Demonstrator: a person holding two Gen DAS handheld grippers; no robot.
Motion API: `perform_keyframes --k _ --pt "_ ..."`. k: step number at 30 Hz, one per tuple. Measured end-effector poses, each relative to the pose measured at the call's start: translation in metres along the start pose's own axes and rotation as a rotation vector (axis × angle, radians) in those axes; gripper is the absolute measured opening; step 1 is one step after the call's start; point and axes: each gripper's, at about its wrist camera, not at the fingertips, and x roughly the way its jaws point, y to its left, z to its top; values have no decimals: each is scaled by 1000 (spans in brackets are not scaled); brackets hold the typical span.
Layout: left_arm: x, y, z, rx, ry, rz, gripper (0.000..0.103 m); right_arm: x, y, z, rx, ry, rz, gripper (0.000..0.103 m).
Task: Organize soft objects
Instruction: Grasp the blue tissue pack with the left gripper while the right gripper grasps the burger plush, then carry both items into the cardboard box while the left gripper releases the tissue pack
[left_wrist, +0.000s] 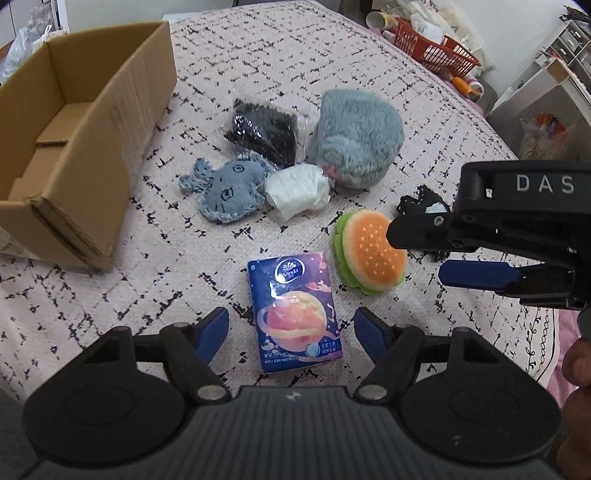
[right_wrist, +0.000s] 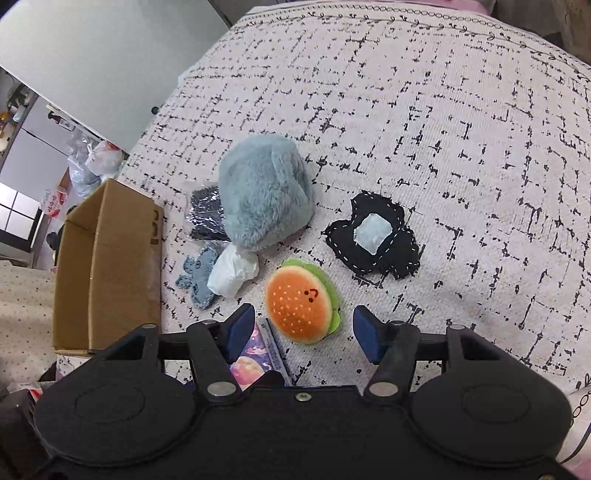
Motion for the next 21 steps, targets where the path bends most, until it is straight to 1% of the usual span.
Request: perform_keyframes --k 2,4,9,11,12,16,17,19,21 --pt "5 1 1 -8 9 0 74 6 1 1 -4 10 -11 58" --pt "10 1 3 -20 17 -2 69 12 3 1 -8 24 -17 58" --pt "18 3 5 -49 30 0 62 25 4 4 -12 47 -37 56" --pt "19 4 6 -55 27 -1 56 28 4 4 -15 54 -41 56" --pt "19 4 7 -61 26 -6 51 30 5 4 -17 58 -42 56" --pt "16 8 10 -90 21 -28 49 37 8 4 -36 71 -55 55" --pt "13 8 11 -86 13 -26 49 39 8 4 -39 74 -56 53" --pt "9 8 11 -83 3 -20 49 42 9 4 -44 85 -58 44" --pt "4 9 12 -87 -3 -23 49 43 8 4 -41 89 -58 38"
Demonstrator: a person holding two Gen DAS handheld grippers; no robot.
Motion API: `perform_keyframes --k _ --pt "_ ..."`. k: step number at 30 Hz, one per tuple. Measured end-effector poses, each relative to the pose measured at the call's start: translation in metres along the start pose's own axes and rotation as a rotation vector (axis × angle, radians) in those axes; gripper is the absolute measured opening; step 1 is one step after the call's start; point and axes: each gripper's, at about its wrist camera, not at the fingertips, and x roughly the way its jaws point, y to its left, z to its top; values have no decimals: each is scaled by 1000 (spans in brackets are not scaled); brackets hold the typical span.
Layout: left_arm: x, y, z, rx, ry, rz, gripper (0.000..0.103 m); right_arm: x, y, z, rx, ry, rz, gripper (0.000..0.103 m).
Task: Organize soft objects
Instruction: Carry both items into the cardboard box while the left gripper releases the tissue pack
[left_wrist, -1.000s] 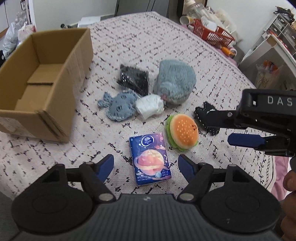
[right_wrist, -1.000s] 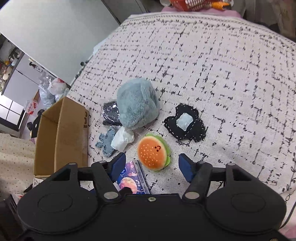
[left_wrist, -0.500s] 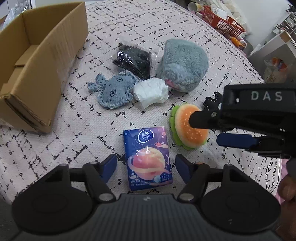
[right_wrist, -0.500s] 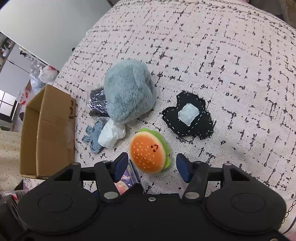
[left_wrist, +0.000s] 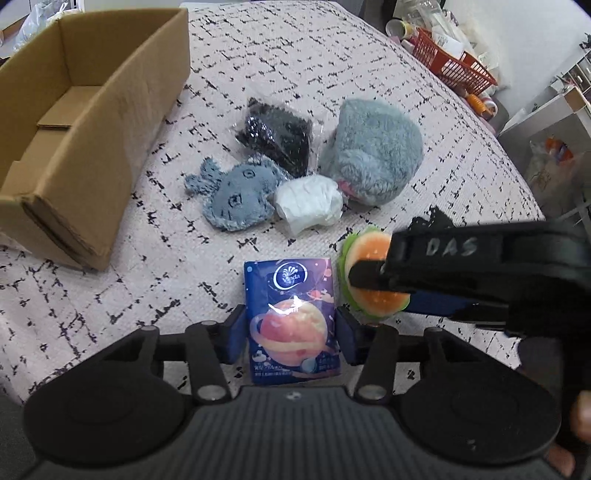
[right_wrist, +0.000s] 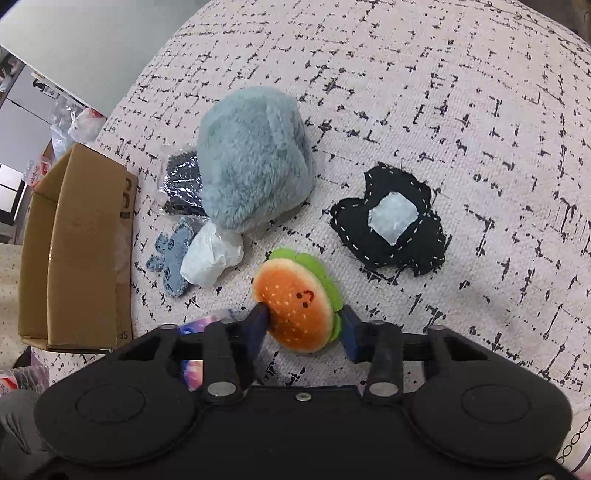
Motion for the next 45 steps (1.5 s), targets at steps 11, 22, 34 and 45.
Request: perform_keyframes --k 11,22,34,45 --pt "-48 3 2 14 -86 -20 49 -32 4 -10 -16 -103 57 29" --pt "-112 17 0 17 -213 -45 49 -71 16 -25 -15 -189 145 29" --pt "-152 49 0 4 -279 -53 49 -106 54 -40 -62 -283 186 29" --pt "-167 89 11 -27 -309 -42 49 -110 105 -39 -103 -314 229 29"
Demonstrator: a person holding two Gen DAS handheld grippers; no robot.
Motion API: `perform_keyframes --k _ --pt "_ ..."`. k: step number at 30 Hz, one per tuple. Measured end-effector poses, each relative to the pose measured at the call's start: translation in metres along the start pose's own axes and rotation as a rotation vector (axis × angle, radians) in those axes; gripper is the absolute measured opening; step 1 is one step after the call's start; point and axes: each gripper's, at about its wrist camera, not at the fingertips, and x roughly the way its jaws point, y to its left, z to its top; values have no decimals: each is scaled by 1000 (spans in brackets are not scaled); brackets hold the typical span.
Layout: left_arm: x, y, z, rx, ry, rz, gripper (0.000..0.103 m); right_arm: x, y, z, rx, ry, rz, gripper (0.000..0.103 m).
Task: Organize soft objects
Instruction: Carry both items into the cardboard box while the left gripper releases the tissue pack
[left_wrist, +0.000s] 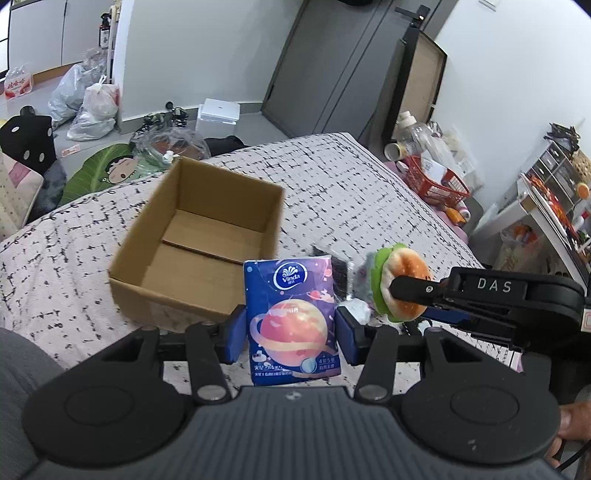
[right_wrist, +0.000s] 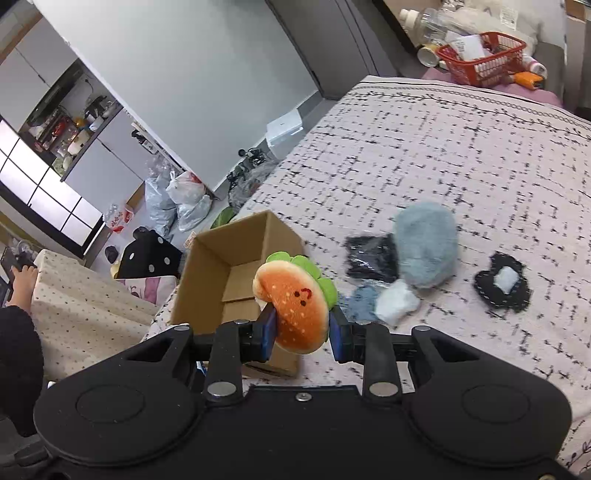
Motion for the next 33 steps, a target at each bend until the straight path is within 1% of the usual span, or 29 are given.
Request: perform_keyframes --k 6,12,21,26,33 --pt "-4 22 9 -22 -16 3 49 7 26 5 -12 -4 35 29" --pt "-3 42 18 -38 -24 6 49 19 51 10 -39 -4 47 29" --pt "-1 74 38 -65 -31 27 49 45 76 11 -36 19 69 29" --pt "9 90 48 -74 -17 43 49 63 84 6 -48 42 87 29" --pt "34 99 56 -27 32 74 49 86 77 0 1 68 92 29"
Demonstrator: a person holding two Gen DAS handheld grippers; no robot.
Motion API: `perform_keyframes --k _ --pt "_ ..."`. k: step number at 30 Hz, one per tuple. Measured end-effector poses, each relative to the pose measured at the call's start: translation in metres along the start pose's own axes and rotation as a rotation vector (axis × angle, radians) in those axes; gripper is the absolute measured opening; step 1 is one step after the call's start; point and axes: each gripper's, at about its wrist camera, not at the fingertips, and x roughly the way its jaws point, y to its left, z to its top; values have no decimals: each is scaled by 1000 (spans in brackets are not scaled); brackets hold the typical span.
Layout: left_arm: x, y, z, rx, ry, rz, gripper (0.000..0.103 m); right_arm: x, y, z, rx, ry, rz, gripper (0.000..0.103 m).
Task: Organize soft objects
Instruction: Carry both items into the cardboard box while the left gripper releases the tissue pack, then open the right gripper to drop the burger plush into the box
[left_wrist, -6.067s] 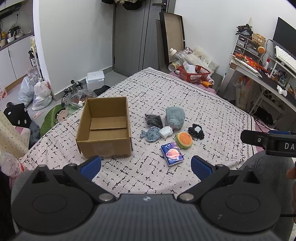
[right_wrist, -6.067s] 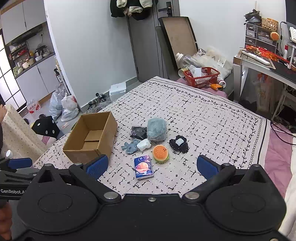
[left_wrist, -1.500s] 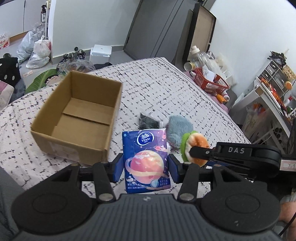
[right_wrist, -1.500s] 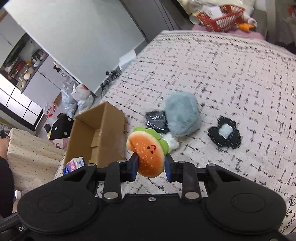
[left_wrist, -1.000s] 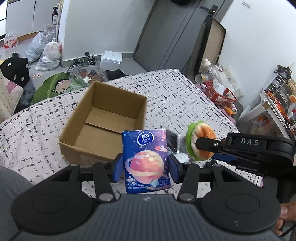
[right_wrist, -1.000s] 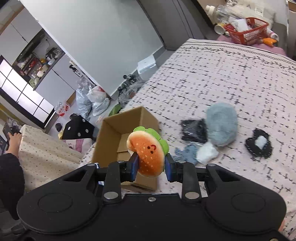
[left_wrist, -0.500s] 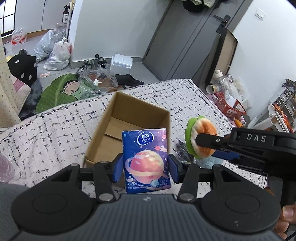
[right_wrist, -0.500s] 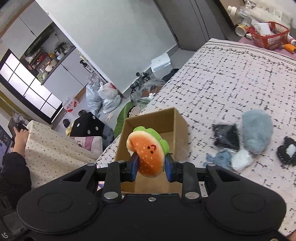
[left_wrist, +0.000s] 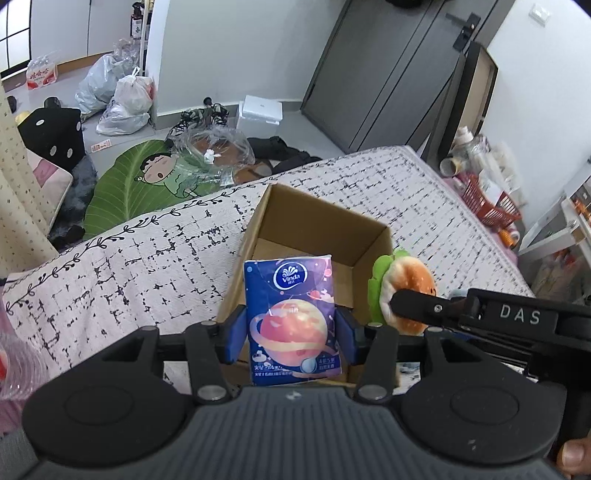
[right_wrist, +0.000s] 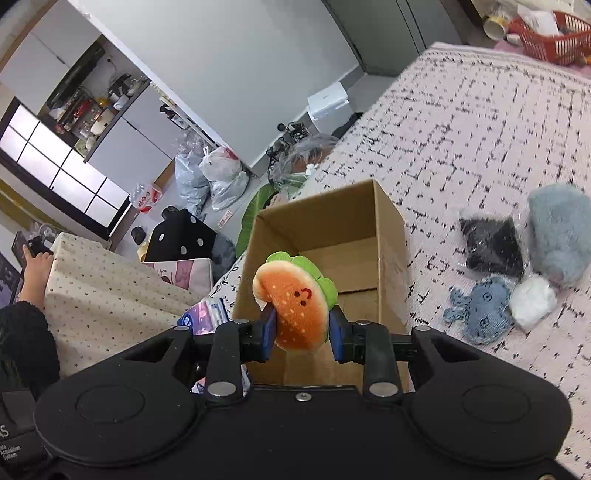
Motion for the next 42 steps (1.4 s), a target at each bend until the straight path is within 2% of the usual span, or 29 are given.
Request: perform_keyframes --k 9,13,16,23,26,29,32,36,42 --pt "35 -4 6 33 73 19 50 15 -1 3 9 22 -3 29" --pt "43 -6 8 51 102 52 52 22 -6 3 25 34 -17 29" --pt "41 -8 9 77 103 56 55 25 -9 3 35 43 -23 29" --pt "24 -3 11 52 83 73 56 27 -7 -1 39 61 -23 30" --pt "17 -2 12 49 77 78 57 25 -5 -3 36 72 -20 37" --pt "9 -4 11 57 70 82 57 21 -4 -5 39 85 -14 49" --pt "1 -7 8 61 56 101 63 14 -6 -7 45 76 -33 59" --pt "-9 -12 4 72 30 120 75 -3 -8 -9 42 58 -28 62" --pt "-23 -22 0 80 13 114 76 -28 -11 -11 9 37 -44 71"
